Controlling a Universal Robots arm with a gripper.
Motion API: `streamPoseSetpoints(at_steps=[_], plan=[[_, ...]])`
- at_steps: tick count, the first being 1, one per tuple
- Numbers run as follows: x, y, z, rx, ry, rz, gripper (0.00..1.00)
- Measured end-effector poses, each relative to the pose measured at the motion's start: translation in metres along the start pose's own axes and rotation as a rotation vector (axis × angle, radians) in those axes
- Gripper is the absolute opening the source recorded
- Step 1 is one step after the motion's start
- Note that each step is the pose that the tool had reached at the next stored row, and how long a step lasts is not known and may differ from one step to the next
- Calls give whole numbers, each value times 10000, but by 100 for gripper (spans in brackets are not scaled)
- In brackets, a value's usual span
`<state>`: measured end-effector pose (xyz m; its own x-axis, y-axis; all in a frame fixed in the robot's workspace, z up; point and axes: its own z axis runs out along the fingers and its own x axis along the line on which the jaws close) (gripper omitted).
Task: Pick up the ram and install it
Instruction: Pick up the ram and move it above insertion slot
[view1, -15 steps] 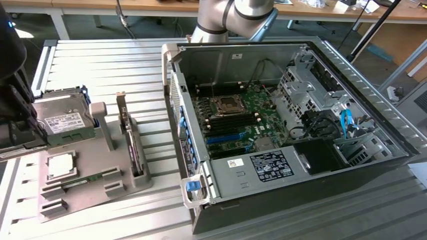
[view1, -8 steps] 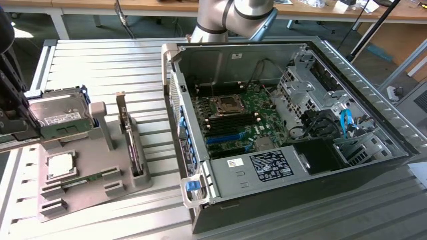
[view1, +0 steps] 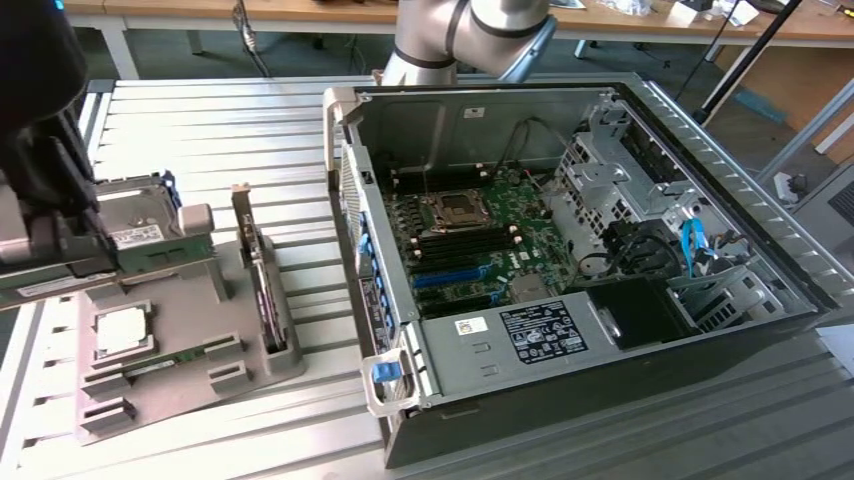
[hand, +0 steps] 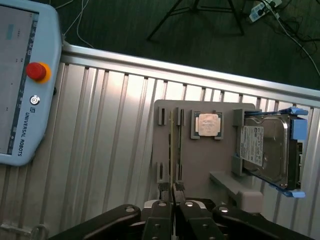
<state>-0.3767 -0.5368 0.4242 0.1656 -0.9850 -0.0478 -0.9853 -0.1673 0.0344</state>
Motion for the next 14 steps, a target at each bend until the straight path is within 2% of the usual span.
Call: streamPoseSetpoints(at_steps=[9,14], plan=[[68,-404,-16,-13,57,3,13],[118,-704,-29,-22,111,7,13]])
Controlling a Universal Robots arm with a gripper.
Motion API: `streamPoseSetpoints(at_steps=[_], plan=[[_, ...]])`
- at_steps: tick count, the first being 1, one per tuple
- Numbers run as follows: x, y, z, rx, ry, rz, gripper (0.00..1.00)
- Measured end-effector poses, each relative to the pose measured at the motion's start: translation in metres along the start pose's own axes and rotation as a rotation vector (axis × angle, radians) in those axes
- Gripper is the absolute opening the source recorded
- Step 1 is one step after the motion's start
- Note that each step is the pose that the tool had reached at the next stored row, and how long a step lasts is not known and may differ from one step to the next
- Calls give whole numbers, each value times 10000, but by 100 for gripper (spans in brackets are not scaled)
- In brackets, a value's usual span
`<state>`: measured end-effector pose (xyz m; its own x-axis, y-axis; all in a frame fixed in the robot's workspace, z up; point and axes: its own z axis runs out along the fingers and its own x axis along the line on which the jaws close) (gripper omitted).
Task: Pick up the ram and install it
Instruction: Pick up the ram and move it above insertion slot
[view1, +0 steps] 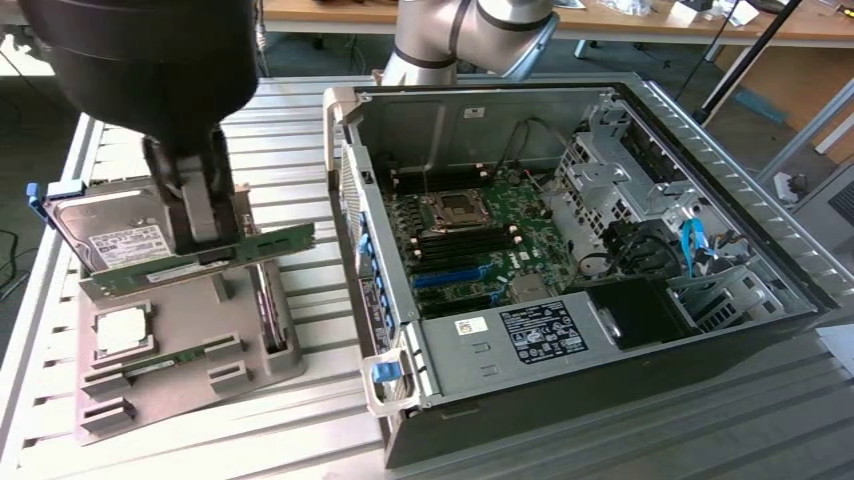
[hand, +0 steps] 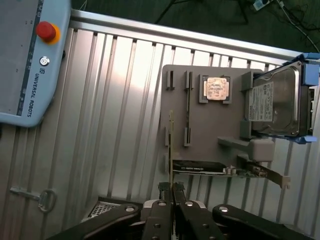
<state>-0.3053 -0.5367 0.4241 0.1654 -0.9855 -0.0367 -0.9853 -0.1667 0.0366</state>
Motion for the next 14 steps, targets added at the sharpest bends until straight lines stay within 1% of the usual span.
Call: streamPoseSetpoints(at_steps=[3,5,8,9,12,14], plan=[[27,-161,-7,-5,29,3,13],[39,-235,-10,-8,38,5,13],[54,-323,-12,-9,41,6,13],[62,-369,-12,-10,42,7,13],[92,-546,-18,-13,43,6,13],[108,-640,-22,-13,44,7,13]])
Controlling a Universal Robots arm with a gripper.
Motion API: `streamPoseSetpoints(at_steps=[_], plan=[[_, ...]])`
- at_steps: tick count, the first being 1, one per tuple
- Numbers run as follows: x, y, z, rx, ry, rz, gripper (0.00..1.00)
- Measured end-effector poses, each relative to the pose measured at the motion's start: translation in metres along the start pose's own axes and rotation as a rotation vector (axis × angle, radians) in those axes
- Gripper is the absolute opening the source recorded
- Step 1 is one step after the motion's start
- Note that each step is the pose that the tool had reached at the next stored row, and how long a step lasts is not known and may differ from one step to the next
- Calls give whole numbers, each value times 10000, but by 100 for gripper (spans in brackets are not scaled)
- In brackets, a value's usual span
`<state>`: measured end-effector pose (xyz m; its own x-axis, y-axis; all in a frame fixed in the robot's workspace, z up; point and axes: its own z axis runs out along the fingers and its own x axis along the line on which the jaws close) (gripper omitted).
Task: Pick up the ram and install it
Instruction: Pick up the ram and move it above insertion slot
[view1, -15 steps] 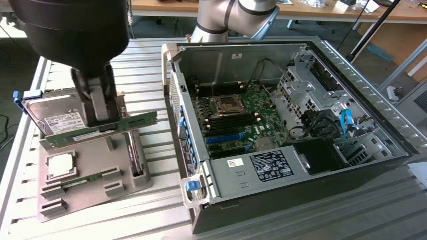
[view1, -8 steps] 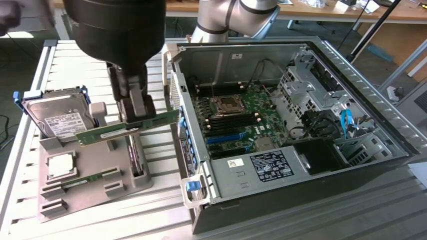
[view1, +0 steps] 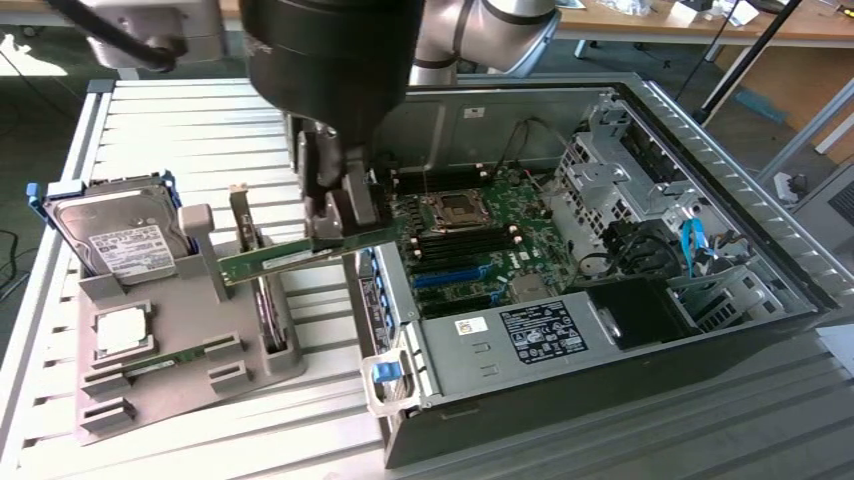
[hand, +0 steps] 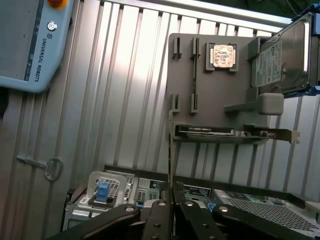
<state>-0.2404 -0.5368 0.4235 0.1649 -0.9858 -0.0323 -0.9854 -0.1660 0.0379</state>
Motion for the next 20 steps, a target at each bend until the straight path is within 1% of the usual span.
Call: streamPoseSetpoints(at_steps=[7,9,20], plan=[[52,-312,-11,0,1,0,13],[72,-431,-14,0,0,-1,13],[155,-928,-27,0,0,0,13]])
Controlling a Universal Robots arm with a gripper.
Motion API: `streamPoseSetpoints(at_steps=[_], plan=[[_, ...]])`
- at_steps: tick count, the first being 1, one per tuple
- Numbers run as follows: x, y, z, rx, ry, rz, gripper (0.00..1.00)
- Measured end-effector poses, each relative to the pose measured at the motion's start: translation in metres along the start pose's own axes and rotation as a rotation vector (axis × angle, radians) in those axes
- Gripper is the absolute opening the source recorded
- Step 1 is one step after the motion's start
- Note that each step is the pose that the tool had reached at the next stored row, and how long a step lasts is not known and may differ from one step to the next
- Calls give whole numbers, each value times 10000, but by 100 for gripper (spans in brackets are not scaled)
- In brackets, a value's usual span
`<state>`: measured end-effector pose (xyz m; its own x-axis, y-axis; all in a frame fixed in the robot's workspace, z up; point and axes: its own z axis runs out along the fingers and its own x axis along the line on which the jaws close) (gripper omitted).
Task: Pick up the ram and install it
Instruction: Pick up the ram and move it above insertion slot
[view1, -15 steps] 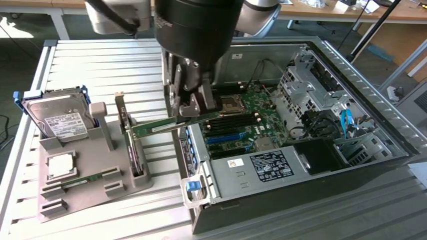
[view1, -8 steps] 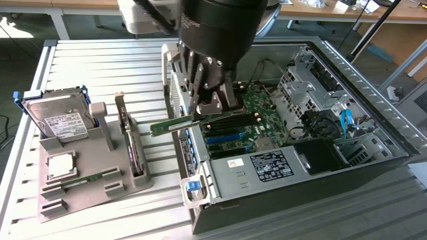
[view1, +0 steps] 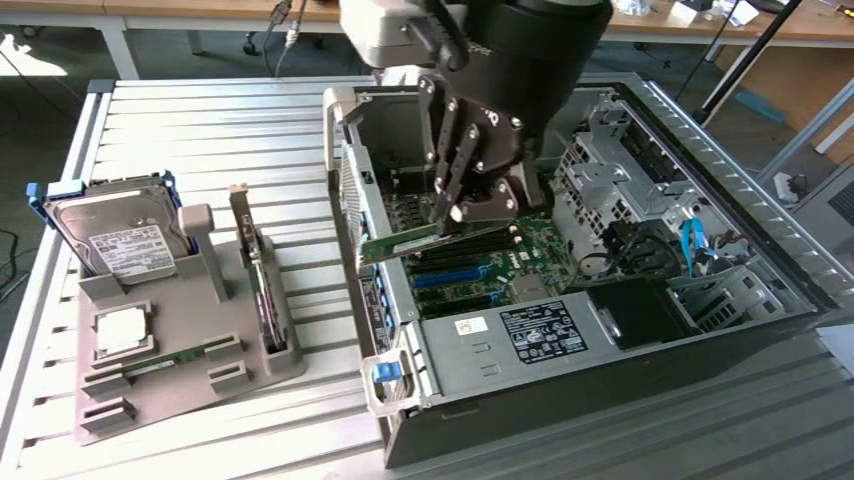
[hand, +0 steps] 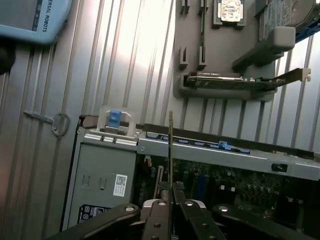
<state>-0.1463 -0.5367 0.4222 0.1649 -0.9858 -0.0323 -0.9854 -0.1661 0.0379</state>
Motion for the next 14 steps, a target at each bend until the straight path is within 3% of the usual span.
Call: streamPoseSetpoints(at_steps=[4,14], plan=[[35,-206,-6,-1,1,0,13],[105,-624,-11,-2,1,2,13]])
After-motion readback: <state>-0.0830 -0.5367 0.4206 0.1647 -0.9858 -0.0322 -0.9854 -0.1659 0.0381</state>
